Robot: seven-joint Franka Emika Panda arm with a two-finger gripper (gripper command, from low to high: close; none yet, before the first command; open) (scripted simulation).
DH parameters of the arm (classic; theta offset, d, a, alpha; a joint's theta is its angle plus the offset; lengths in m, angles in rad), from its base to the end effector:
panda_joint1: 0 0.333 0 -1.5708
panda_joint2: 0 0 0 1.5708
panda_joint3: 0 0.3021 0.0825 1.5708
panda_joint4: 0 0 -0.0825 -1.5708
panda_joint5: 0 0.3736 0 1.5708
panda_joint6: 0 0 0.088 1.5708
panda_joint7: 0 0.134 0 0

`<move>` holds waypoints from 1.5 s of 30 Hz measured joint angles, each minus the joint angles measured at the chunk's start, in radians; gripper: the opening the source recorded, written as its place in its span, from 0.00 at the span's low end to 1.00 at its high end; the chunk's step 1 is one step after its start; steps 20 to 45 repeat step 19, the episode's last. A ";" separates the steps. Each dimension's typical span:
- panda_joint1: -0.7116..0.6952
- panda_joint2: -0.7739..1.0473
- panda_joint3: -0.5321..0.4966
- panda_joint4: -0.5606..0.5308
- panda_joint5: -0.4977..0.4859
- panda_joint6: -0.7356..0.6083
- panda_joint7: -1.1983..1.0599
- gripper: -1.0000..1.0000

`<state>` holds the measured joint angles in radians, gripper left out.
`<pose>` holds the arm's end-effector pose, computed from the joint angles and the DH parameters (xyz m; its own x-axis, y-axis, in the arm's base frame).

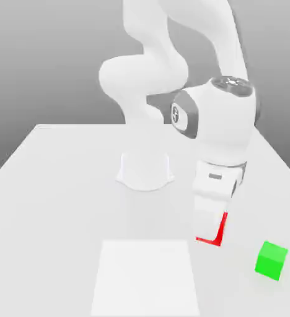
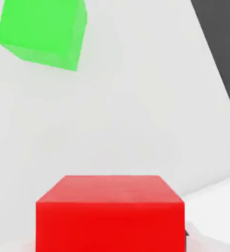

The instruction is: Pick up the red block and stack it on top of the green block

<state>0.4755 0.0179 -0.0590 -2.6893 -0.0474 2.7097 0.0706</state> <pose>0.3730 0.1661 0.1956 0.9253 0.3792 0.0035 0.3791 -0.9251 0.0208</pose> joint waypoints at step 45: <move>0.146 0.226 0.067 0.174 0.042 0.048 0.273 1.00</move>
